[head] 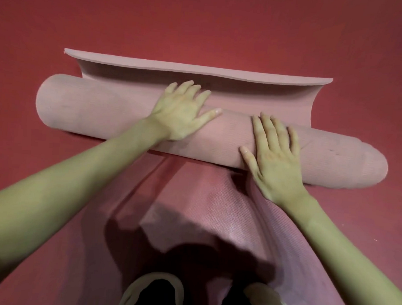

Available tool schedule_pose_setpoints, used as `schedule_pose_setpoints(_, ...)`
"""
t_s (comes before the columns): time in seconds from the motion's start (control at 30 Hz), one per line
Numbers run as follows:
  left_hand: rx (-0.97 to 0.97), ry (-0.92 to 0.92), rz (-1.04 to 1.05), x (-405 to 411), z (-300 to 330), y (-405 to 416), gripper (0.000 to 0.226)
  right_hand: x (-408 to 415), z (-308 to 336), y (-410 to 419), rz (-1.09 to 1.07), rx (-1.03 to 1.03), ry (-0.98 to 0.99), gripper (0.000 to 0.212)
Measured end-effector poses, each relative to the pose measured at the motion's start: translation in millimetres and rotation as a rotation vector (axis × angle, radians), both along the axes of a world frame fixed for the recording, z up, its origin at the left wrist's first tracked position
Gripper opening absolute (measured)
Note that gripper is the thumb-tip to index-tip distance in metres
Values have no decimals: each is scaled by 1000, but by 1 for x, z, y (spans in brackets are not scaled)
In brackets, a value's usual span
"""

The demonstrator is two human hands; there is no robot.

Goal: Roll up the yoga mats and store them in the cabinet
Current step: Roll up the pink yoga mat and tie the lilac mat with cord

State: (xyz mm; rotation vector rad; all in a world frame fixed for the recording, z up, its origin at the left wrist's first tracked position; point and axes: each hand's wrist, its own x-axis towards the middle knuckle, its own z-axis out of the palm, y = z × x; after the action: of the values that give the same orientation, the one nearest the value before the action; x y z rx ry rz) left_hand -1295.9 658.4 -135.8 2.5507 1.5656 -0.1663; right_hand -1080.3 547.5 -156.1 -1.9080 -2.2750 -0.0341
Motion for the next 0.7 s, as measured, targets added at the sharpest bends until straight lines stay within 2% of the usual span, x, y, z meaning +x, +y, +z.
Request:
schedule_pose_setpoints(0.1,104,13,-30,-4,-6,-18,83,2,-4,13,-21,31,-31,66)
schedule_pose_setpoints(0.27,263,6,-151,-15,-22,-43,76,7,-3,42,-33,15,-23,69)
schedule_pose_setpoints(0.5,200,-6,-99,-5,-11,-5,75,3,0,55,-106,-38,29,75)
schedule_pose_setpoints(0.6,176,-39,-90,-3,-8,6,76,0,-9,37,-92,31,63,71)
schedule_pose_setpoints(0.7,164,-39,-89,-1,-6,12,74,2,-14,30,-78,61,67,80)
